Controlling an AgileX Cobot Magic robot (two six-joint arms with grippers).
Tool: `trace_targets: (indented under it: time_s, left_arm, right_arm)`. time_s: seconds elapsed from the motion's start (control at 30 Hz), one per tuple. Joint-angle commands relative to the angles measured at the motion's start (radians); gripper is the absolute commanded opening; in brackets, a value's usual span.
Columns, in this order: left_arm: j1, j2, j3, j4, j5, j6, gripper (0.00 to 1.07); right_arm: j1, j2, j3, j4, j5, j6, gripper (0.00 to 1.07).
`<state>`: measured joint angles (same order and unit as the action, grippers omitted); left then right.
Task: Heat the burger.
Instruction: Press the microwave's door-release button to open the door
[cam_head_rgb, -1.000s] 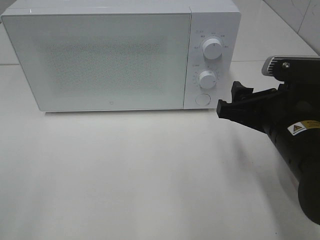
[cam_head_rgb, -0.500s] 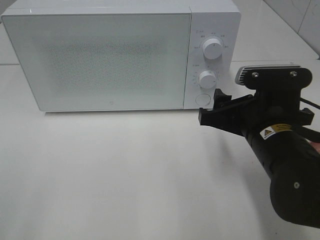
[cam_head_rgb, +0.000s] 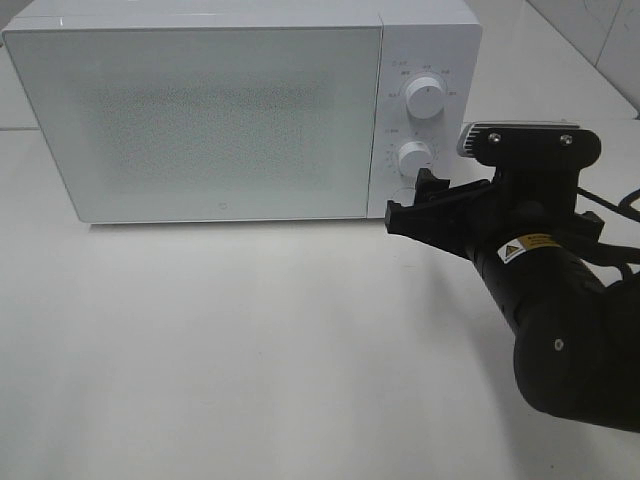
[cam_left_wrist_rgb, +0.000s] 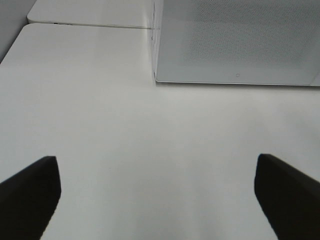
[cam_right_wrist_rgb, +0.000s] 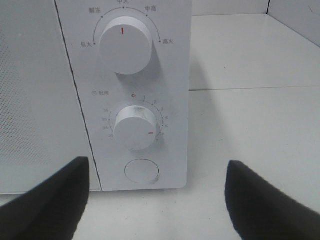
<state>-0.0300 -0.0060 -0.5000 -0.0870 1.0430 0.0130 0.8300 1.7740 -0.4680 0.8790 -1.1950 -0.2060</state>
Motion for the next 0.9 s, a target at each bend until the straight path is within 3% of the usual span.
trace_targets:
  time_s: [0.03,0.33,0.4,0.43,0.5,0.9]
  left_arm:
    - [0.001,-0.018,0.002,0.001,-0.008,0.001,0.98]
    - [0.001,-0.018,0.002,0.001,-0.008,0.001,0.98]
    - [0.001,-0.018,0.002,0.001,-0.008,0.001,0.98]
    - [0.001,-0.018,0.002,0.001,-0.008,0.001,0.98]
    - [0.001,-0.018,0.002,0.001,-0.008,0.001,0.98]
    - [0.001,-0.018,0.002,0.001,-0.008,0.001,0.98]
  right_arm:
    - [-0.006,-0.002,-0.004,-0.014,0.015,0.154,0.68]
    - [-0.006,-0.002,-0.004,-0.014,0.063,0.73,0.51]
    - [-0.006,-0.002,-0.004,-0.014,0.076,0.97,0.39]
    - [-0.006,-0.002,-0.004,-0.014,0.076,0.97,0.39]
    - [-0.006,-0.002,-0.004,-0.014,0.092,1.131,0.29]
    - [-0.006,-0.002,-0.004,-0.074,0.142,1.412,0.07]
